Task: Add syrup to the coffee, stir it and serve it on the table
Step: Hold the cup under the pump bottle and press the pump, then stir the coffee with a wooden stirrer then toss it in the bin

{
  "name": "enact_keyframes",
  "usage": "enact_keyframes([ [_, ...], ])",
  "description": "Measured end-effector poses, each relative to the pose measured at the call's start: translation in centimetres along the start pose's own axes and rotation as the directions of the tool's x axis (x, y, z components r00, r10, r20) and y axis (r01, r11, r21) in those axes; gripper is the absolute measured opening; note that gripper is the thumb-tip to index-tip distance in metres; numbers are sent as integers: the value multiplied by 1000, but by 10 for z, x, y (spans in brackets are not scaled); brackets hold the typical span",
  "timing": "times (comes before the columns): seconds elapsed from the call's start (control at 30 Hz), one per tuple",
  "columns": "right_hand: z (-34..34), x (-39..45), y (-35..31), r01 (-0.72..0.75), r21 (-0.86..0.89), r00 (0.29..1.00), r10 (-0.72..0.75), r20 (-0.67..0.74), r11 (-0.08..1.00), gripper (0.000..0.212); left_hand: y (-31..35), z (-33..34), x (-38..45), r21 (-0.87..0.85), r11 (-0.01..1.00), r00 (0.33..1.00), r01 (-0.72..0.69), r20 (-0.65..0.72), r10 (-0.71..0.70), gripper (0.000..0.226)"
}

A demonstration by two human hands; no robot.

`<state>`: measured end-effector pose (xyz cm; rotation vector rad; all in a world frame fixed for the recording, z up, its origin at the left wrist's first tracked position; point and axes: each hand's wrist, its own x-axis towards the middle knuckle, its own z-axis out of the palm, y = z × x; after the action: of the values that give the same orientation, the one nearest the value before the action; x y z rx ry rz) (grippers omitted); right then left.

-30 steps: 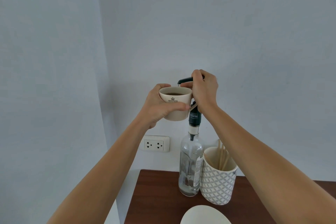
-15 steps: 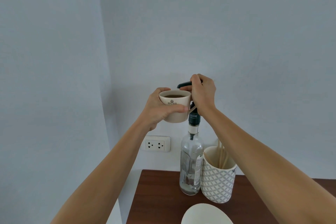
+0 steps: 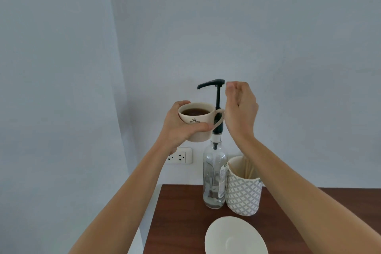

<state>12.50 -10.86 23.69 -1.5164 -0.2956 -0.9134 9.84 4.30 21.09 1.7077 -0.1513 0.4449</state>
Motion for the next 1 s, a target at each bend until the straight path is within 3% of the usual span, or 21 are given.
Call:
enact_keyframes([
  [0.13, -22, -41, 15, -128, 49, 979, 118, 165, 991, 30, -10, 4, -29, -2, 1000, 999, -26, 34, 26, 101],
  [0.33, -63, -90, 40, -366, 100, 862, 297, 411, 925, 37, -46, 27, -79, -15, 999, 994, -30, 109, 32, 87],
  [0.57, -108, -149, 83, -537, 91, 792, 464, 396, 839, 37, -110, 61, -139, -8, 1000, 987, -2, 163, 3, 89],
  [0.73, -127, -186, 113, -590, 70, 767, 532, 358, 804, 45, -147, 78, -163, 37, 999, 980, 28, 198, -35, 90],
  [1.0, -139, -214, 142, -630, 33, 737, 584, 340, 776, 39, -177, 85, -179, 131, 990, 959, 55, 268, -88, 96],
])
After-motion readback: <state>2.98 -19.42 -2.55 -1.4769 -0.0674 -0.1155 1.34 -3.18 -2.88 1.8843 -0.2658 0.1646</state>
